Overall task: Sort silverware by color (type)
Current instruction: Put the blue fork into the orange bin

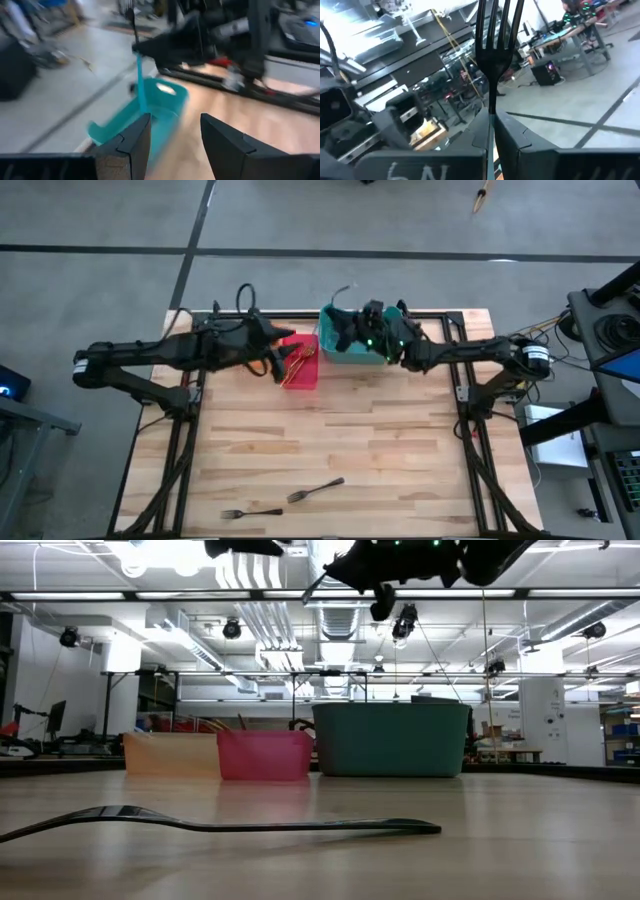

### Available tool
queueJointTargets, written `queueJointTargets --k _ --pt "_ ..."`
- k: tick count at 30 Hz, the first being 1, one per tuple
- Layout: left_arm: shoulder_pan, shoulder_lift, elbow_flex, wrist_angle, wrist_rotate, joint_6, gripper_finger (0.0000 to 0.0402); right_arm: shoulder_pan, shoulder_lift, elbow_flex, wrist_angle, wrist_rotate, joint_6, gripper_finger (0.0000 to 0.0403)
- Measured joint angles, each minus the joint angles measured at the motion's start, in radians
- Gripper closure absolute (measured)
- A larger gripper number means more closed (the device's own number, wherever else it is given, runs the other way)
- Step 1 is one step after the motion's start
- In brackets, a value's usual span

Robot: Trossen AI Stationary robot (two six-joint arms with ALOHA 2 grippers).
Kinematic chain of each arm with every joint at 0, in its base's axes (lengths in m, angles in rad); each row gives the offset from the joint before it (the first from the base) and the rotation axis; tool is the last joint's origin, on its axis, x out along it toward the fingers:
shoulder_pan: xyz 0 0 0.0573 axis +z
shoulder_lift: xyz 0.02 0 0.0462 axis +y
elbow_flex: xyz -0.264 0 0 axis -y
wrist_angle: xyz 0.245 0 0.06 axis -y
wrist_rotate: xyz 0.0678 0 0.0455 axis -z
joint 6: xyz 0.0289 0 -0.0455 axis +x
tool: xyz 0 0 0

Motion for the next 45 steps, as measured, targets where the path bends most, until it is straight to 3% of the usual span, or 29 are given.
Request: queueJointTargets --k 6,15,19,24,32,37,40,45 --pt "0.115 0.138 0.024 0.192 -0.023 0.019 0.0248 -0.097 0.043 0.105 -0.002 -0.202 -0.037 0.0394" --pt "0.200 0.288 0.183 0.142 -0.024 0.021 0.0256 -0.155 0.060 0.182 -0.120 -0.305 -0.086 0.0394" --pt "0.205 0.329 0.257 0.055 -0.069 0.018 0.0299 -0.168 0.061 0.184 -0.149 -0.297 -0.086 0.0394" --pt "0.204 0.338 0.296 -0.019 -0.100 -0.021 0.0388 -0.182 0.060 0.184 -0.185 -0.304 -0.085 0.0394" --pt "0.228 0.328 0.345 -0.128 -0.036 -0.166 0.0401 -0.225 0.059 0.194 -0.235 -0.363 -0.015 0.0357" --pt "0.241 0.323 0.370 -0.216 0.085 -0.205 0.0401 -0.278 0.045 0.207 -0.352 -0.516 0.001 0.0312" --pt "0.253 0.301 0.382 -0.298 0.218 -0.189 0.0401 -0.329 0.019 0.210 -0.440 -0.646 -0.010 0.0287" --pt "0.285 0.262 0.382 -0.410 0.381 -0.141 0.0401 -0.432 -0.011 0.210 -0.503 -0.993 -0.059 0.0250"
